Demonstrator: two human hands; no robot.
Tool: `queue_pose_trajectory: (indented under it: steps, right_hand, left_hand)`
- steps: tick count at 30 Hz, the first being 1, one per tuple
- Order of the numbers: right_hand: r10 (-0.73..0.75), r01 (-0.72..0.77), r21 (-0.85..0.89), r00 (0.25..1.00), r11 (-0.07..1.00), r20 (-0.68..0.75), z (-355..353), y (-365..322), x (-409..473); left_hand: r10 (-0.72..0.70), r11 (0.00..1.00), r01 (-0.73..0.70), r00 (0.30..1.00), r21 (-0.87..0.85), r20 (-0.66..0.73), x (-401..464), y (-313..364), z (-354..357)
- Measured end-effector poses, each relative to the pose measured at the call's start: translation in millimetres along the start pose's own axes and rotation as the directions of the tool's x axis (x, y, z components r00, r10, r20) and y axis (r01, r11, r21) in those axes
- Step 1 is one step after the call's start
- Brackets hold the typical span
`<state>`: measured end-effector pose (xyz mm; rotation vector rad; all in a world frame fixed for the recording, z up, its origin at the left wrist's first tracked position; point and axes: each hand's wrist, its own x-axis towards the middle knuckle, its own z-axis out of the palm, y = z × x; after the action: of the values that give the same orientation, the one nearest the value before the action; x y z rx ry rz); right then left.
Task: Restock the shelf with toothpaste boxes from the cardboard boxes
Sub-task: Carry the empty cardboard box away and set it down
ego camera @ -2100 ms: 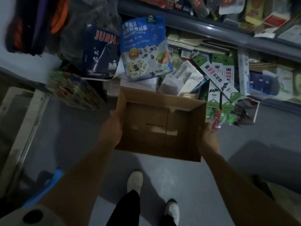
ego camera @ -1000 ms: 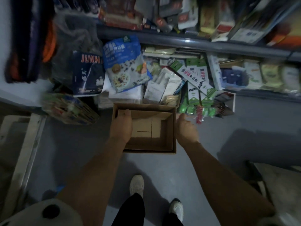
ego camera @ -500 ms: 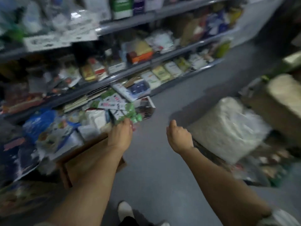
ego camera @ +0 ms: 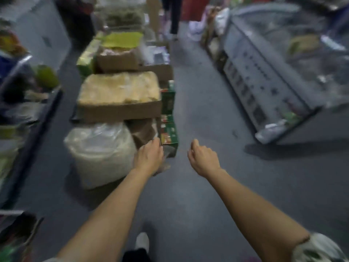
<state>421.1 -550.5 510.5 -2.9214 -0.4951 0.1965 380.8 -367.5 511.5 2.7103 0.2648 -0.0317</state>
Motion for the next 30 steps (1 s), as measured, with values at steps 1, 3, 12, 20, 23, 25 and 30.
queue_pose_trajectory:
  steps: [1, 3, 12, 20, 23, 25, 30]
  right_hand:
    - [0.072, -0.072, 0.011, 0.997, 0.997, -0.014, -8, 28, -3]
    - [0.211, -0.209, 0.042, 0.977, 0.977, -0.041, -21, 81, -13]
    - [0.725, -0.704, 0.176, 0.676, 0.688, -0.132, -71, 261, -75]
    - [0.927, -0.879, 0.294, 0.355, 0.376, -0.125, -91, 395, -142]
    - [0.961, -0.913, 0.303, 0.258, 0.275, -0.096, -86, 462, -164]
    - [0.976, -0.923, 0.318, 0.202, 0.218, -0.085, -84, 516, -176]
    - [0.994, -0.924, 0.367, 0.097, 0.109, -0.050, -94, 668, -205]
  left_hand:
    - [0.073, 0.997, -0.073, 0.997, 0.015, 0.029, 16, 29, 9]
    - [0.220, 0.974, -0.223, 0.971, 0.026, 0.090, 44, 88, 27]
    - [0.730, 0.656, -0.754, 0.621, -0.035, 0.286, 108, 324, 96]
    - [0.887, 0.358, -0.924, 0.292, -0.132, 0.359, 119, 511, 175]
    - [0.901, 0.286, -0.944, 0.205, -0.167, 0.383, 114, 586, 221]
    - [0.901, 0.247, -0.952, 0.157, -0.181, 0.405, 110, 641, 255]
    - [0.886, 0.172, -0.962, 0.057, -0.212, 0.460, 100, 796, 337]
